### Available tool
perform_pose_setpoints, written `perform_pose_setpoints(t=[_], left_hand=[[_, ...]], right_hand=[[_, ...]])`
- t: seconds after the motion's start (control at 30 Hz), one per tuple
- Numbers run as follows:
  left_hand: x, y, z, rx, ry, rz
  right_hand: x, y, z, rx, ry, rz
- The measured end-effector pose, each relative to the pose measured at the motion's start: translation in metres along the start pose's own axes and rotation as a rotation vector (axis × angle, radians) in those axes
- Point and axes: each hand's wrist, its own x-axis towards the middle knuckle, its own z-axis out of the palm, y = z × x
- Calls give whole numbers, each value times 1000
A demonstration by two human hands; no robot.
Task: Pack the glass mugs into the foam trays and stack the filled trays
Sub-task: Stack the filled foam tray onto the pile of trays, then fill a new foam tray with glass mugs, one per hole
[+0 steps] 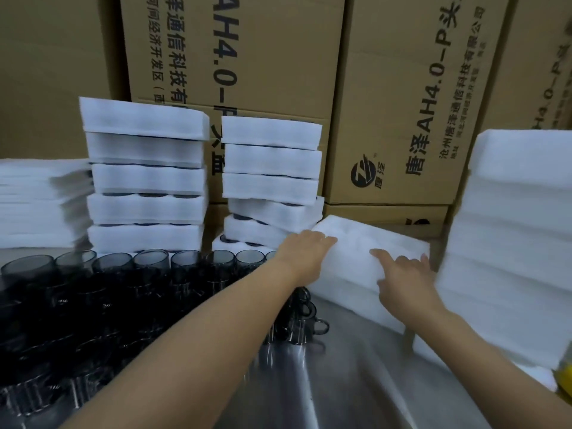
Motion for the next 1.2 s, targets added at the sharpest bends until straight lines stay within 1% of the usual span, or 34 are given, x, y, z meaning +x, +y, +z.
perform_pose_setpoints(t=[0.13, 0.23, 0.33, 0.43, 0.5, 0.57, 0.7, 0.8, 0.9, 0.97, 1.03, 1.1, 1.17, 1.2], left_hand=[[-2, -8, -31, 93, 202, 70], [-27, -8, -61, 17, 280, 91], [-84, -10, -80, -15, 338, 85], [-160, -4, -88, -58, 358, 39], [-208, 7, -90, -5, 382, 41], [-247, 17, -87, 20, 414, 62], [-303, 30, -75, 13, 365, 75], [-333, 34, -57, -64, 276, 38], [-353, 35, -42, -112, 141, -3], [-362, 34, -36, -67, 89, 5], [-366, 33, -37, -84, 107, 10], [-365, 30, -44, -173, 185, -6], [-358, 26, -51, -238, 196, 0], [-351, 22, -55, -278, 174, 2]], right_hand=[[-11, -4, -18, 171, 96, -8], [-27, -9, -44, 291, 128, -52], [-57, -18, -74, 335, 144, -144], [-100, -31, -98, 382, 154, -265], [-128, -40, -109, 397, 122, -331], [-155, -46, -116, 414, 158, -408], [-195, -52, -106, 399, 343, -511], [-217, -53, -92, 417, 392, -553], [-231, -56, -78, 394, 392, -639], [-238, -59, -73, 399, 343, -639], [-244, -62, -69, 438, 310, -641], [-248, -68, -69, 488, 277, -651], [-250, -75, -69, 505, 296, -650], [-249, -80, -71, 519, 300, -651]])
